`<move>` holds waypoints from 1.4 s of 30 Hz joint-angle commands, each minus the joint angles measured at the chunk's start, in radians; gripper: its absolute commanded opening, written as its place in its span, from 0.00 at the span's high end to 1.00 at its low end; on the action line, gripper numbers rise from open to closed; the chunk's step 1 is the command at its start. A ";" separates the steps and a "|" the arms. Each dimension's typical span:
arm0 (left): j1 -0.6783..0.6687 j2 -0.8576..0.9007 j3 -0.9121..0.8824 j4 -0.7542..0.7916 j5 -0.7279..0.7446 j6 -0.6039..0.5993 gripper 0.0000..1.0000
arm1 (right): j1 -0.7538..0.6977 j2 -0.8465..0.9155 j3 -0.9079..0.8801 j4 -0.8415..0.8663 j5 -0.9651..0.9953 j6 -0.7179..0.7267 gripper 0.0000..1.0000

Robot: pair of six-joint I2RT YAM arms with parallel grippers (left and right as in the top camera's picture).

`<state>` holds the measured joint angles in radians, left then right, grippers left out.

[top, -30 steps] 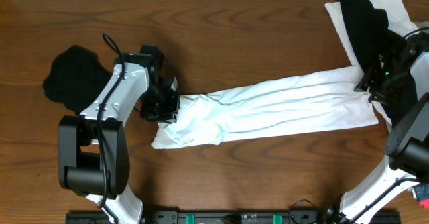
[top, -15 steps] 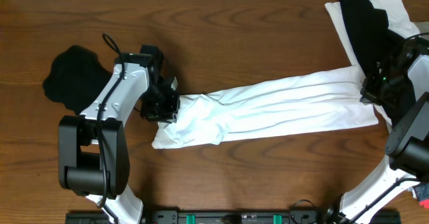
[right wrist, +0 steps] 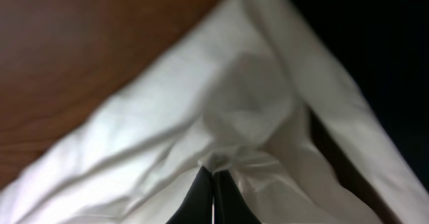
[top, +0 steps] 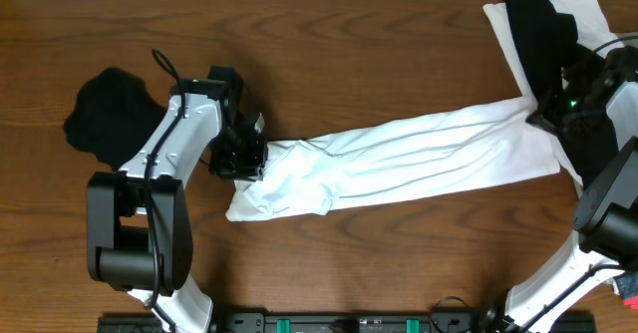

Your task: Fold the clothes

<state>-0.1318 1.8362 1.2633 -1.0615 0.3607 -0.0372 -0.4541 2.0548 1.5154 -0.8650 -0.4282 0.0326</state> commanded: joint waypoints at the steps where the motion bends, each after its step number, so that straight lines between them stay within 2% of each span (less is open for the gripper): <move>1: 0.002 -0.023 -0.001 0.002 0.005 -0.002 0.86 | 0.006 -0.019 0.009 0.018 -0.154 -0.030 0.99; 6: 0.002 -0.023 -0.001 0.002 0.005 -0.002 0.86 | 0.008 -0.018 0.009 0.054 -0.135 -0.030 0.99; 10: 0.002 -0.023 -0.001 0.002 0.005 -0.002 0.86 | 0.024 -0.017 0.008 0.061 -0.033 -0.019 0.99; 11: 0.002 -0.023 -0.001 0.002 0.005 -0.002 0.86 | 0.030 -0.016 0.008 0.060 -0.003 -0.019 0.96; 13: 0.002 -0.023 -0.001 0.002 0.005 -0.002 0.86 | 0.037 -0.016 0.008 0.050 0.047 -0.019 0.73; 14: 0.002 -0.023 -0.001 0.001 0.005 -0.002 0.87 | 0.039 -0.016 0.008 0.044 0.071 -0.019 0.65; 16: 0.002 -0.023 -0.001 0.001 0.005 -0.002 0.86 | 0.035 -0.016 0.008 0.035 0.096 -0.019 0.58; 24: 0.002 -0.023 -0.001 0.001 0.005 -0.002 0.86 | 0.010 -0.016 0.008 0.001 0.145 -0.019 0.53; 28: 0.002 -0.023 -0.001 -0.002 0.005 -0.002 0.86 | 0.009 -0.009 0.008 0.001 0.202 -0.019 0.48; 42: 0.001 -0.023 -0.001 -0.003 0.005 -0.002 0.86 | 0.010 0.066 0.000 0.015 0.237 -0.019 0.39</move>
<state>-0.1318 1.8362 1.2633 -1.0599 0.3607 -0.0372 -0.4412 2.0815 1.5154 -0.8513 -0.2050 0.0147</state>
